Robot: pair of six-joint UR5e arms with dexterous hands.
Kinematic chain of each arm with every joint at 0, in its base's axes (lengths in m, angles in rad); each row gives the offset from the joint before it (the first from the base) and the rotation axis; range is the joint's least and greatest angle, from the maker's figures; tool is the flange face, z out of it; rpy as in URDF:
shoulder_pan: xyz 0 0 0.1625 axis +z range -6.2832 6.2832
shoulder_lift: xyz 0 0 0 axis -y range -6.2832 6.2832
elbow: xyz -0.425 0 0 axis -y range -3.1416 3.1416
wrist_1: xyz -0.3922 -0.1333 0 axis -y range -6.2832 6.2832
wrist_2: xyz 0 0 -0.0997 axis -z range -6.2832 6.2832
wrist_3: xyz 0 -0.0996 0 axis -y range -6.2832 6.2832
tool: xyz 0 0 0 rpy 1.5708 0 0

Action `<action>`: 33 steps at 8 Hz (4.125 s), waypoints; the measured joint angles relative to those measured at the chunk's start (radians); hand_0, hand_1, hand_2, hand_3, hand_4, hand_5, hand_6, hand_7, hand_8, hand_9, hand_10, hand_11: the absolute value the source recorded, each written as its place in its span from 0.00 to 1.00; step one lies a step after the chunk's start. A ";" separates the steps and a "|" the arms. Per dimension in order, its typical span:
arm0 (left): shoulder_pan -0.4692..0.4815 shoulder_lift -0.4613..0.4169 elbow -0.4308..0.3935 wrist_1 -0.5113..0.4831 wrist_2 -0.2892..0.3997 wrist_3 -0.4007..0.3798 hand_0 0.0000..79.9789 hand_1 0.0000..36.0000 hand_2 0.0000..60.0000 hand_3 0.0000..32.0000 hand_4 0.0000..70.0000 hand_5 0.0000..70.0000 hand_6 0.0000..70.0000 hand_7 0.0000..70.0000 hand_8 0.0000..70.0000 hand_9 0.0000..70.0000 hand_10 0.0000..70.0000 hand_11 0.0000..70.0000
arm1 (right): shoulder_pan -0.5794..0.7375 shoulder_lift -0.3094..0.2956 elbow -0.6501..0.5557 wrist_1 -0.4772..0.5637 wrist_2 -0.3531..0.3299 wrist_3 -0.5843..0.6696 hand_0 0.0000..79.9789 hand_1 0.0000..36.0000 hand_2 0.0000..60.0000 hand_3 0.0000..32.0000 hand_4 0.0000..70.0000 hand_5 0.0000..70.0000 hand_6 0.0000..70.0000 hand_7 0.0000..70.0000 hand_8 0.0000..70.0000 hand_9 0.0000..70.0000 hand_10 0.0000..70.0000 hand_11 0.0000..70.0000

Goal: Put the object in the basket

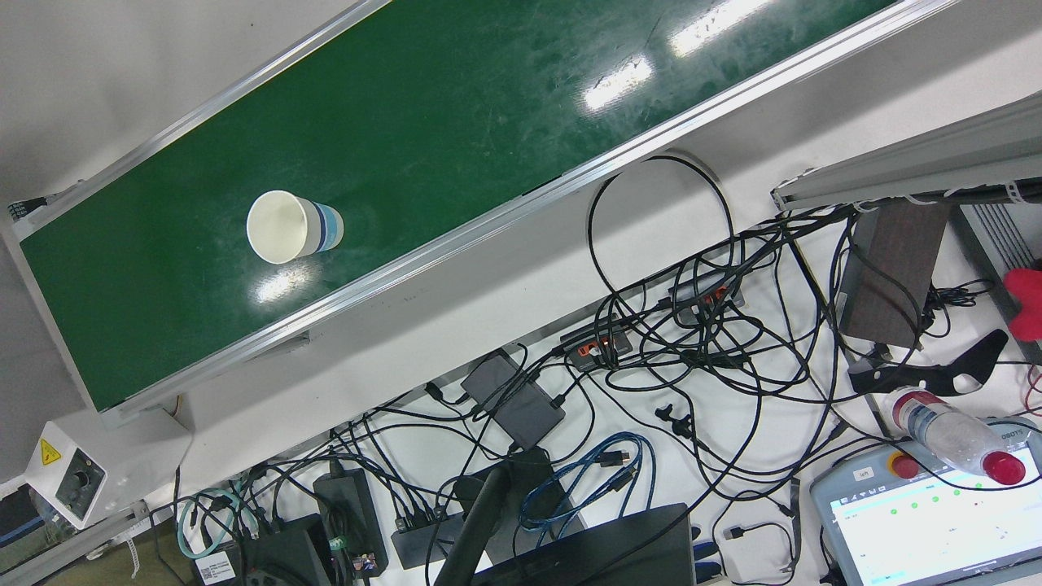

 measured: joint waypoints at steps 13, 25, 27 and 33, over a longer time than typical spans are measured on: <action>-0.037 -0.017 0.020 0.064 0.060 -0.097 0.67 0.25 0.00 0.11 0.00 0.20 0.00 0.00 0.00 0.00 0.03 0.07 | 0.000 0.000 0.001 0.000 0.000 0.000 0.00 0.00 0.00 0.00 0.00 0.00 0.00 0.00 0.00 0.00 0.00 0.00; -0.039 -0.022 0.041 0.032 0.060 -0.099 0.69 0.27 0.00 0.06 0.02 0.21 0.00 0.00 0.00 0.00 0.03 0.07 | 0.000 0.000 0.000 0.000 0.000 0.000 0.00 0.00 0.00 0.00 0.00 0.00 0.00 0.00 0.00 0.00 0.00 0.00; -0.038 -0.023 0.039 0.033 0.061 -0.101 0.69 0.27 0.00 0.06 0.02 0.22 0.00 0.00 0.00 0.00 0.03 0.07 | 0.000 0.000 0.000 0.000 0.000 0.000 0.00 0.00 0.00 0.00 0.00 0.00 0.00 0.00 0.00 0.00 0.00 0.00; -0.042 -0.023 0.038 0.033 0.062 -0.108 0.69 0.27 0.00 0.07 0.01 0.20 0.00 0.00 0.00 0.00 0.03 0.07 | 0.000 0.000 0.000 0.000 0.000 0.000 0.00 0.00 0.00 0.00 0.00 0.00 0.00 0.00 0.00 0.00 0.00 0.00</action>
